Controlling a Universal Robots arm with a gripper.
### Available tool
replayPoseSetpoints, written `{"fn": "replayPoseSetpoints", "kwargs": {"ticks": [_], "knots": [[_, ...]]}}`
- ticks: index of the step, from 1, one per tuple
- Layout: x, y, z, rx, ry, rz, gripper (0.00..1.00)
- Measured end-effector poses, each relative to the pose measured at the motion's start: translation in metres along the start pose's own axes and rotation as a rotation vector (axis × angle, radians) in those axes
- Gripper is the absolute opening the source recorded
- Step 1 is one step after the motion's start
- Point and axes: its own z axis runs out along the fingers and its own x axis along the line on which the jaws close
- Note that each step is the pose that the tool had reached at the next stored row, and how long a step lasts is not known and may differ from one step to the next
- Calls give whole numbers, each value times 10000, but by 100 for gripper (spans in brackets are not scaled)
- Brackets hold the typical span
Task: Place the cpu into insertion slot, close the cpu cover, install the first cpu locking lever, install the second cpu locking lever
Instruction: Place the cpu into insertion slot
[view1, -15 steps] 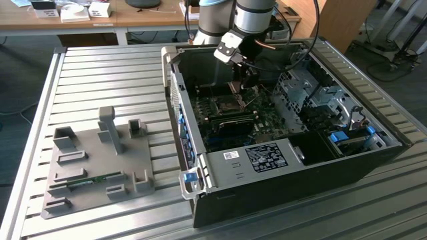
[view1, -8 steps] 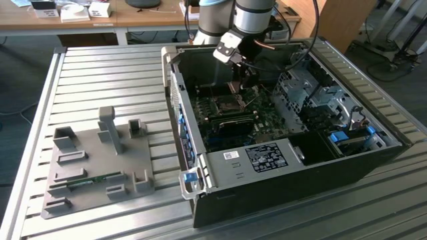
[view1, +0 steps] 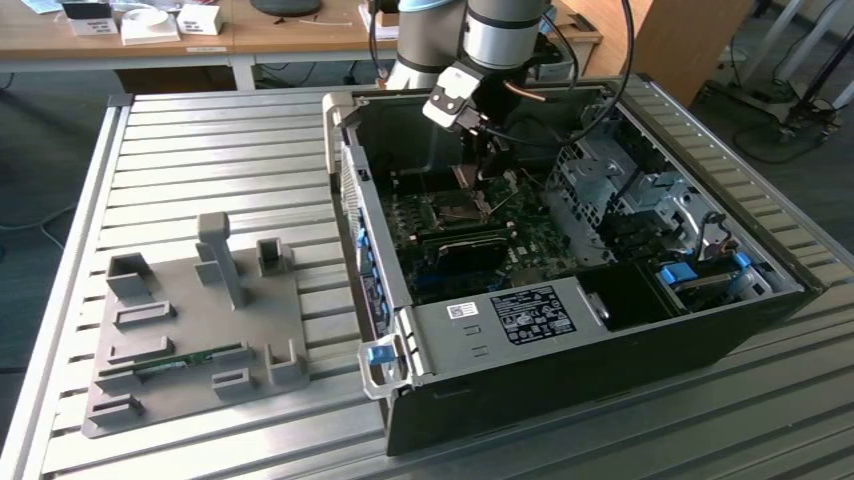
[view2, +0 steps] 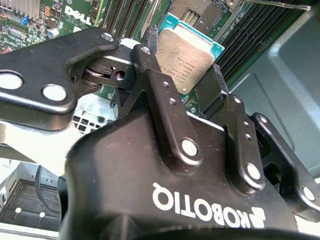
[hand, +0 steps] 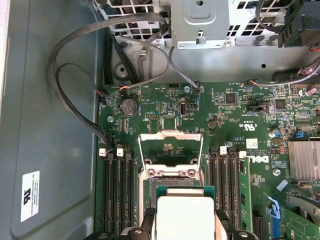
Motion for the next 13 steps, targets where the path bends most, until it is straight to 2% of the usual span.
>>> {"fn": "replayPoseSetpoints", "kwargs": {"ticks": [7, 13], "knots": [[1, 0, 7, -3, 5, 0, 54], [-1, -26, 87, 0, 0, 0, 54]]}}
